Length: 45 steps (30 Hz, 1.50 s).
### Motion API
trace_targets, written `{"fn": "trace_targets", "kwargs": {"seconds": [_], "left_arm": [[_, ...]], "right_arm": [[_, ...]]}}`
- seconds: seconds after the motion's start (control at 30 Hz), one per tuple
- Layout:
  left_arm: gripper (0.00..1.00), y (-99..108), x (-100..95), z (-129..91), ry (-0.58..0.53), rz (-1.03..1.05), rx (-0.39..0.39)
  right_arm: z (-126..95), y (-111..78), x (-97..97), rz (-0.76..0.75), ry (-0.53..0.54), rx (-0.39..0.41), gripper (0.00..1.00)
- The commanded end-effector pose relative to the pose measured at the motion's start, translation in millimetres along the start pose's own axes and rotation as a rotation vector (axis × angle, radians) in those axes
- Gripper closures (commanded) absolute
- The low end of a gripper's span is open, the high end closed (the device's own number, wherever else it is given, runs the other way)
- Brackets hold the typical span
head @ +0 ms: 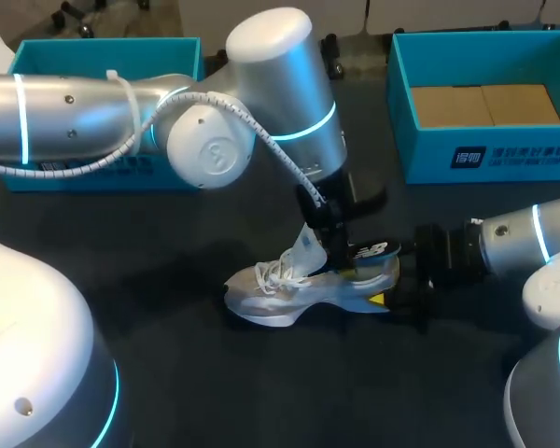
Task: Take the shoe out of the shoebox, open the shoe tongue, remove and reinsert the insole, then place the shoe into the shoebox
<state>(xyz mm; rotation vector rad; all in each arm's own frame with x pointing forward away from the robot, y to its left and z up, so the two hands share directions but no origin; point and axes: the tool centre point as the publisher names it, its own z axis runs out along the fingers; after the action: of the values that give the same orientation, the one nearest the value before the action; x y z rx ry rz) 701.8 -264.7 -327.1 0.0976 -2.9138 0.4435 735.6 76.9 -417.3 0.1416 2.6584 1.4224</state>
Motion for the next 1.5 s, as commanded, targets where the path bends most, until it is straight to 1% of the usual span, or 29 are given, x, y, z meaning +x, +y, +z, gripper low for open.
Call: {"fn": "trace_targets", "kwargs": {"seconds": [0.03, 0.07, 0.27, 0.6, 0.73, 0.9, 1.07, 1.1, 1.23, 1.37, 1.5], "left_arm": [[0.16, 1, 5.6, -8, -0.002, 0.011, 0.012], [0.16, 0, 5.8, -8, 0.000, 0.011, 0.016], [0.26, -3, 11.3, -3, 0.031, 0.017, 0.013], [0.27, -3, 22.9, 15, 0.066, 0.028, -0.012], [0.30, -3, 25.0, 17, 0.077, 0.023, -0.014], [0.29, -4, 32.9, 20, 0.083, 0.029, -0.016], [0.32, -3, 35.6, 26, 0.098, 0.018, -0.027], [0.32, -3, 35.9, 24, 0.098, 0.017, -0.024], [0.25, -4, 40.0, 11, 0.097, 0.029, -0.001], [0.18, -4, 42.8, -5, 0.042, 0.049, 0.021], [0.17, -1, 40.8, -18, -0.017, 0.060, 0.036]], "right_arm": [[2, -0.6, 0.6, 0.000, -0.001, 0.003, 1.00], [2, -0.6, 0.6, 0.000, -0.001, 0.003, 1.00], [2, -0.6, 0.6, 0.000, -0.001, 0.003, 1.00], [2, -0.6, 0.6, 0.000, -0.001, 0.003, 1.00], [2, -0.6, 0.6, 0.000, -0.001, 0.003, 1.00], [2, -0.6, 0.6, 0.000, -0.001, 0.003, 1.00], [2, -0.6, 0.6, 0.000, -0.001, 0.003, 1.00], [2, -0.6, 0.6, 0.000, -0.001, 0.003, 1.00], [2, -0.6, 0.6, 0.000, -0.001, 0.003, 1.00], [2, -0.6, 0.6, 0.000, -0.001, 0.003, 1.00], [2, -0.6, 0.6, 0.000, -0.001, 0.003, 1.00]]}}
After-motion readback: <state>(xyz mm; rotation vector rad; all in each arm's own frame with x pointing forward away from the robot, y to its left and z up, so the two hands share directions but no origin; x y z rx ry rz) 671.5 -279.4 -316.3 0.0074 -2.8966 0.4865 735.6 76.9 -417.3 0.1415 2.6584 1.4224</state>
